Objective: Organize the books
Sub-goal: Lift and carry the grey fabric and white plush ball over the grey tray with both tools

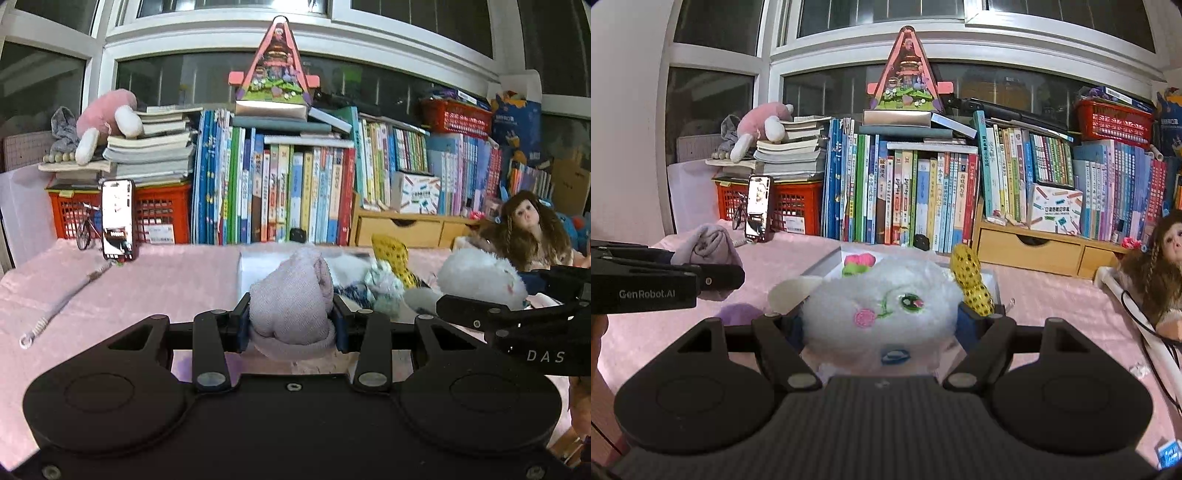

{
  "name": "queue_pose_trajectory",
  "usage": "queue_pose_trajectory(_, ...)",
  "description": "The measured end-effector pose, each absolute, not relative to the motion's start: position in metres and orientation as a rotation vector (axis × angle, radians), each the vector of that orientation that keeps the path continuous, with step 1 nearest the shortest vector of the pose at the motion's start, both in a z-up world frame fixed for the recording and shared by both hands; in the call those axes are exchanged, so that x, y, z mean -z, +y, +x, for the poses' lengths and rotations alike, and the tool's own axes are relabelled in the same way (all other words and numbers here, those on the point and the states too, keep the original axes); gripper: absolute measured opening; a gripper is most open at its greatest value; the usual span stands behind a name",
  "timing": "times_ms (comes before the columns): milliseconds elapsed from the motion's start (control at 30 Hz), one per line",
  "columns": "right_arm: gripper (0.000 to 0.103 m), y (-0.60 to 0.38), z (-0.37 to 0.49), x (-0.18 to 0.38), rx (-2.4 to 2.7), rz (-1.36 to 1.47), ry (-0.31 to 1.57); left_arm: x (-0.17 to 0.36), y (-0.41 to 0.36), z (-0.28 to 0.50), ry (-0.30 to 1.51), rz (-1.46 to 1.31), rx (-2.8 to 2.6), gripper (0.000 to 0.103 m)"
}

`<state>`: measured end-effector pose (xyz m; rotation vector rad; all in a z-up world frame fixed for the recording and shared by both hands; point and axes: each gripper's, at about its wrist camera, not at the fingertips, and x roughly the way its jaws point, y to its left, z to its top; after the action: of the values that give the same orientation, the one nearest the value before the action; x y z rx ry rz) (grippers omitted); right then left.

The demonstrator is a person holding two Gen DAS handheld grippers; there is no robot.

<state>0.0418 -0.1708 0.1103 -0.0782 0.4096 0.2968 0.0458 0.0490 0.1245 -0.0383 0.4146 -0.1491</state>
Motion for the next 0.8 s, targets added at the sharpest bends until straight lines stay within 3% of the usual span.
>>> queue_pose_trajectory(800, 0.077, -0.145, 0.150, -0.151, -0.296, -0.095, 0.476, -0.164, 0.063, 0.163, 0.483, -0.038, 0.098, 0.039)
